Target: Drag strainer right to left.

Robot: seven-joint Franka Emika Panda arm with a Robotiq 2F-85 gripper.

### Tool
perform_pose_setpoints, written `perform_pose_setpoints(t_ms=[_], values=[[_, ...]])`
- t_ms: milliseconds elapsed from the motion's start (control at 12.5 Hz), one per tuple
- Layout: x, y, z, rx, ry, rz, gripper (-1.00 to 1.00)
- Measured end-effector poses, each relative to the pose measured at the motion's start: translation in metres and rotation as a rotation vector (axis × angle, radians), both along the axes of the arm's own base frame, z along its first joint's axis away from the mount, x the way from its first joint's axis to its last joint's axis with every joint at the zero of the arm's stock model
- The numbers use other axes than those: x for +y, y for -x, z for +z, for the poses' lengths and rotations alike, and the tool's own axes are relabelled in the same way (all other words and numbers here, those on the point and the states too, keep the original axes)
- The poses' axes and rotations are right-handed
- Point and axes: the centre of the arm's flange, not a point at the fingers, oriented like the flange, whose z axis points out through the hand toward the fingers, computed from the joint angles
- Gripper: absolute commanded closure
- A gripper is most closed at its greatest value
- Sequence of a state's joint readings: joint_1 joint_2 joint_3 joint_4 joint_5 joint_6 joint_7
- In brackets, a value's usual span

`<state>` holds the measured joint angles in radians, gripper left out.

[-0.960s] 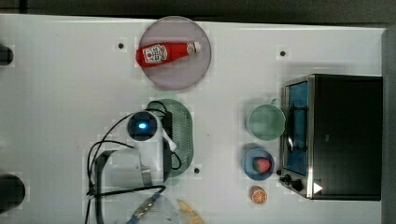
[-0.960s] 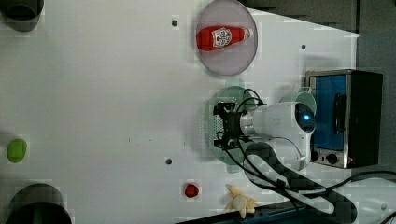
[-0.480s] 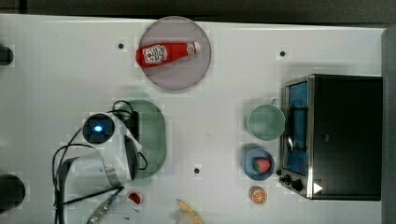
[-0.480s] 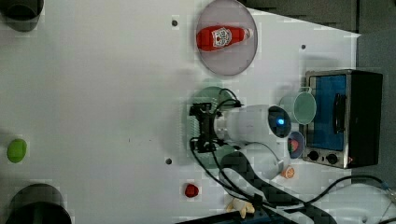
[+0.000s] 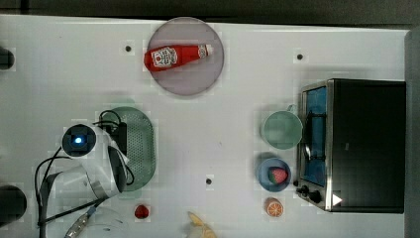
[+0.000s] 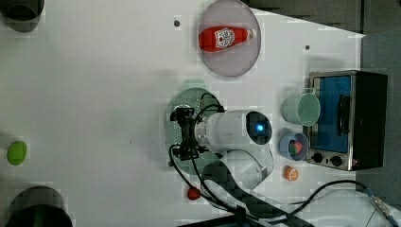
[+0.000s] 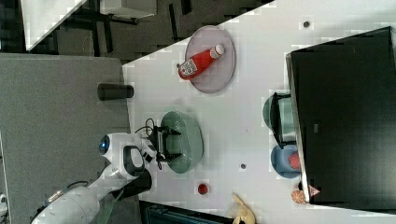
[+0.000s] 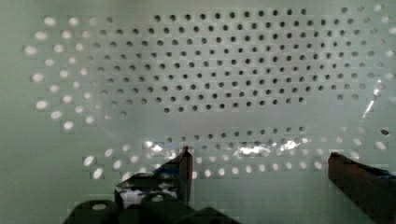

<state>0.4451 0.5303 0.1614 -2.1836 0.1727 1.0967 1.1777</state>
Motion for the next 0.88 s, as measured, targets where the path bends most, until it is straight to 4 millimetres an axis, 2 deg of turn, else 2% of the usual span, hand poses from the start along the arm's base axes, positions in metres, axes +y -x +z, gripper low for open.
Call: perform_pose_setpoints(t_ms=[160, 400, 640, 880], values=[[0.015, -0.014, 0.002, -0.038, -0.014, -0.001, -1.0], [0.042, -0.023, 0.0, -0.034, -0.04, -0.071, -1.0], [0.065, -0.016, -0.004, -0.043, -0.033, -0.04, -1.0], [0.106, -0.01, -0.001, -0.053, -0.066, 0.016, -1.0]])
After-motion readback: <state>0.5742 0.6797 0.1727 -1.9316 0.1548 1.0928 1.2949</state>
